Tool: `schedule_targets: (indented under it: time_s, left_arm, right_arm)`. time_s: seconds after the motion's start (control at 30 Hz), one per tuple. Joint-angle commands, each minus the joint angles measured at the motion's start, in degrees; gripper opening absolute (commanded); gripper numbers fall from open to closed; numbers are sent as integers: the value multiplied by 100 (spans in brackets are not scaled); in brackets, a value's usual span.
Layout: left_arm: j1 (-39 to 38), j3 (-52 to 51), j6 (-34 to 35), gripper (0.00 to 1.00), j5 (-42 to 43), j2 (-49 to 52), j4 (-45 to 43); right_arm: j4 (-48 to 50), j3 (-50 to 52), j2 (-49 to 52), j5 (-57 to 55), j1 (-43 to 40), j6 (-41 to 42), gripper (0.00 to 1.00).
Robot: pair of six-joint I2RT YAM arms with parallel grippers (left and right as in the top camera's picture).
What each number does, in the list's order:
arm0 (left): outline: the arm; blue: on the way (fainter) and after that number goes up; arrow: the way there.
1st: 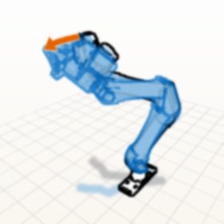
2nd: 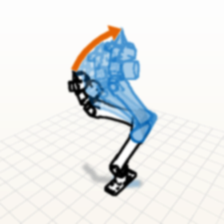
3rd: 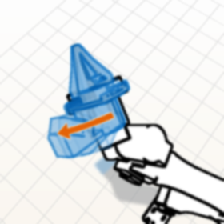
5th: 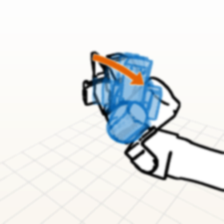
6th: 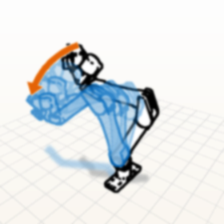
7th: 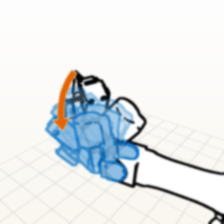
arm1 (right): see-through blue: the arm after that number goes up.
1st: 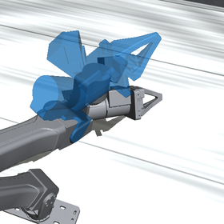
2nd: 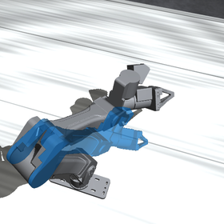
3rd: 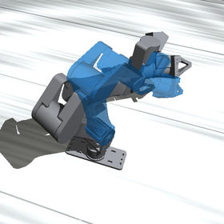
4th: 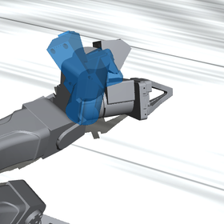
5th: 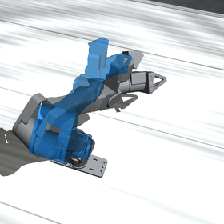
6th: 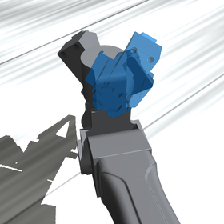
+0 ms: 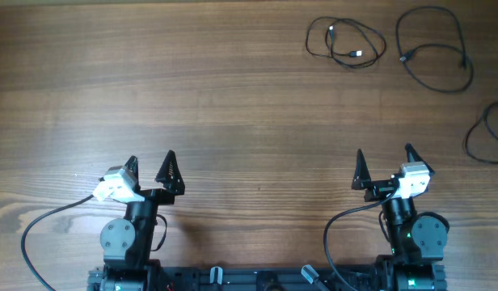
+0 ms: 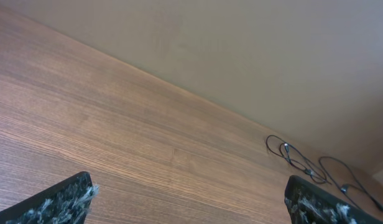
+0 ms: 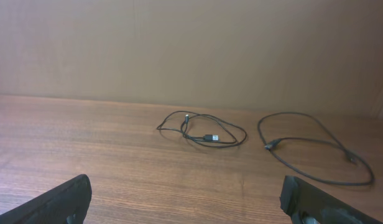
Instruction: Untangle cables
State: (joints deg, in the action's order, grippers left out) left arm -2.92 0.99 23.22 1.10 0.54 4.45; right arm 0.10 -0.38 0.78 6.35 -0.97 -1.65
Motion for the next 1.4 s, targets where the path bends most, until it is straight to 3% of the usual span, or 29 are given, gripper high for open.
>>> schedule_targets:
  time_s: [0.0, 0.1, 0.17, 0.37, 0.53, 1.37]
  left_arm:
    - [-20, -66, -55, 100, -59, -15, -20]
    - [-20, -66, -184, 100, -48, -15, -20]
    - [-20, -66, -986, 100, 111, -15, -17]
    - [-20, -66, -1362, 100, 138, -15, -17]
    - [-20, -66, -2402, 100, 142, -15, -20]
    - [-20, -66, -2450, 100, 138, -15, -20]
  right_arm:
    - [24, 9, -57, -52, -28, -76, 100]
    - [24, 9, -57, -52, -28, -79, 100]
    - [24, 9, -57, -52, -28, -76, 100]
    - [24, 9, -57, -52, -28, -76, 100]
    - [24, 9, -57, -52, -28, -76, 100]
    - [26, 9, -57, -52, -28, -79, 100]
